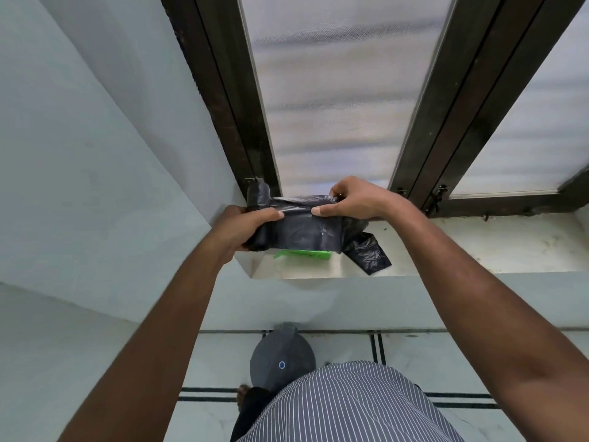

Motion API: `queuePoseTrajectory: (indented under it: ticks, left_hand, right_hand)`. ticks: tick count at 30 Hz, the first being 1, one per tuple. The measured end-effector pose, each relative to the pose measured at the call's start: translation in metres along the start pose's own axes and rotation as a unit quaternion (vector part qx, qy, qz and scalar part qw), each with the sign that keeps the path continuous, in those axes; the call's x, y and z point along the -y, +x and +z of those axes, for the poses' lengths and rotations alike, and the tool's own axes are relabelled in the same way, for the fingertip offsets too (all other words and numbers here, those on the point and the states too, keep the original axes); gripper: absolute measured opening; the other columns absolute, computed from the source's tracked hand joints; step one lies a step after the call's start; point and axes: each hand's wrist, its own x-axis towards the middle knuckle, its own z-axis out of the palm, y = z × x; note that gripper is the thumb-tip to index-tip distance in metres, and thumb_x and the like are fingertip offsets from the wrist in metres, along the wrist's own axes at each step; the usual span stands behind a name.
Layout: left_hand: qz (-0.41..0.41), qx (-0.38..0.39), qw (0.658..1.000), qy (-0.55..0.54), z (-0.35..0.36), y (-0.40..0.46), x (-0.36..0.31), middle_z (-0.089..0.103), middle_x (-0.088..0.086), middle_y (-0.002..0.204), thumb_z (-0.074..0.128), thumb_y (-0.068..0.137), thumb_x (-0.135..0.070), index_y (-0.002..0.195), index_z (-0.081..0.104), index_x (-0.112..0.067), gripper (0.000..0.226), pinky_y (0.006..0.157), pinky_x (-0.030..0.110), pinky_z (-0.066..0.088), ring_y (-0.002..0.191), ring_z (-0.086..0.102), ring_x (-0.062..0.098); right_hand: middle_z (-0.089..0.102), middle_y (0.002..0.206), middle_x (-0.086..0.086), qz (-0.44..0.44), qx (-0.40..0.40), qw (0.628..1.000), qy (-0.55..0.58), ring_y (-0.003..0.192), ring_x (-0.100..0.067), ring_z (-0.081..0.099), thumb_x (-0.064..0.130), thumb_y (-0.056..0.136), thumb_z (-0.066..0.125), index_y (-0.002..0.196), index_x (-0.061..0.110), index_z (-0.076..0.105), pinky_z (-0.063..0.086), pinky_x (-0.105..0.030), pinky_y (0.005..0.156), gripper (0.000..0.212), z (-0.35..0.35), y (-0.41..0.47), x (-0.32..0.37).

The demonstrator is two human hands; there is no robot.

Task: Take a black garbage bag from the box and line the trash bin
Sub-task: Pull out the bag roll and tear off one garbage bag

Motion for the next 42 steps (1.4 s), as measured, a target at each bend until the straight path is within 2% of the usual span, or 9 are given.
queuePoseTrajectory:
  ticks: [5, 12, 15, 18, 22, 28, 31, 35, 42]
  left_hand:
    - [0.014, -0.045, 0.998, 0.046, 0.01, 0.005, 0.008, 0.079, 0.01, 0.107, 0.09, 0.079, -0.028, 0.115, 0.075, -0.017, 0.041, 0.064, 0.032, 0.058, 0.097, 0.075, 0.028]
    - [-0.002, 0.002, 0.999, -0.054, 0.009, 0.008, 0.011, 0.083, 0.01, 0.111, 0.092, 0.078, -0.037, 0.117, 0.078, -0.013, 0.048, 0.064, 0.033, 0.06, 0.095, 0.079, 0.027]
    - [-0.044, 0.095, 0.985, -0.136, 0.003, 0.002, 0.003, 0.071, 0.014, 0.102, 0.067, 0.085, -0.033, 0.109, 0.067, -0.012, 0.031, 0.065, 0.035, 0.058, 0.082, 0.068, 0.028]
    - [-0.028, 0.122, 0.983, -0.133, -0.004, 0.0, 0.0, 0.068, 0.013, 0.103, 0.066, 0.09, -0.025, 0.115, 0.067, -0.011, 0.03, 0.073, 0.04, 0.062, 0.088, 0.068, 0.03]
    - [0.016, 0.066, 0.997, -0.029, -0.005, 0.001, 0.001, 0.078, 0.013, 0.104, 0.089, 0.082, -0.021, 0.121, 0.076, -0.002, 0.045, 0.091, 0.043, 0.066, 0.101, 0.077, 0.028]
    - [0.056, -0.04, 0.998, 0.003, 0.013, 0.007, 0.009, 0.081, 0.002, 0.09, 0.1, 0.067, -0.028, 0.089, 0.077, -0.011, 0.036, 0.083, 0.035, 0.066, 0.088, 0.08, 0.021]
    - [0.045, -0.041, 0.998, -0.031, 0.019, 0.01, 0.011, 0.085, 0.007, 0.096, 0.101, 0.057, -0.034, 0.1, 0.081, -0.006, 0.055, 0.089, 0.046, 0.069, 0.09, 0.083, 0.023]
    - [0.025, -0.027, 0.998, -0.05, 0.024, 0.015, 0.015, 0.084, 0.006, 0.104, 0.098, 0.056, -0.038, 0.109, 0.077, -0.01, 0.064, 0.09, 0.046, 0.068, 0.096, 0.082, 0.025]
    - [-0.027, 0.132, 0.978, -0.158, 0.033, 0.015, 0.013, 0.08, 0.015, 0.126, 0.081, 0.079, -0.022, 0.134, 0.074, -0.008, 0.057, 0.103, 0.048, 0.062, 0.118, 0.076, 0.036]
  right_hand:
    - [0.066, 0.068, 0.001, 0.004, 0.033, 0.998, 0.044, 0.066, -0.02, 0.056, 0.085, 0.073, 0.084, 0.078, 0.015, 0.071, 0.039, -0.036, 0.067, 0.071, -0.003, -0.001, -0.009]
    - [0.084, 0.103, -0.002, -0.011, 0.056, 0.998, 0.026, 0.106, -0.032, 0.077, 0.075, 0.079, 0.087, 0.104, 0.026, 0.085, 0.058, -0.05, 0.098, 0.055, -0.004, -0.005, -0.011]
    - [0.083, 0.102, -0.007, -0.007, 0.04, 0.999, 0.024, 0.102, -0.034, 0.077, 0.069, 0.081, 0.089, 0.101, 0.022, 0.084, 0.054, -0.041, 0.083, 0.051, -0.002, -0.002, -0.012]
    - [0.079, 0.086, -0.008, -0.007, 0.025, 0.999, 0.02, 0.079, -0.03, 0.069, 0.062, 0.084, 0.09, 0.09, 0.016, 0.078, 0.045, -0.038, 0.072, 0.048, -0.001, 0.001, -0.014]
    - [0.056, 0.057, 0.012, 0.001, 0.017, 1.0, 0.004, 0.062, -0.018, 0.052, 0.055, 0.087, 0.09, 0.068, 0.02, 0.062, 0.037, -0.032, 0.062, 0.049, -0.002, 0.001, -0.013]
    - [0.05, 0.06, 0.008, -0.007, 0.031, 0.999, 0.011, 0.059, -0.014, 0.046, 0.06, 0.084, 0.091, 0.068, 0.016, 0.06, 0.032, -0.035, 0.067, 0.057, 0.003, 0.003, -0.011]
    - [0.056, 0.067, 0.002, -0.006, 0.037, 0.999, 0.001, 0.064, -0.018, 0.051, 0.059, 0.083, 0.092, 0.081, 0.006, 0.069, 0.035, -0.034, 0.068, 0.058, 0.004, 0.003, -0.008]
    - [0.046, 0.069, 0.0, -0.006, 0.045, 0.999, -0.012, 0.065, -0.022, 0.043, 0.056, 0.086, 0.09, 0.077, 0.009, 0.059, 0.03, -0.036, 0.066, 0.056, 0.009, 0.004, -0.004]
    - [0.082, 0.102, -0.017, -0.012, 0.068, 0.993, 0.096, 0.091, -0.036, 0.077, 0.044, 0.086, 0.088, 0.106, 0.011, 0.078, 0.06, -0.05, 0.09, 0.04, 0.022, 0.014, -0.002]
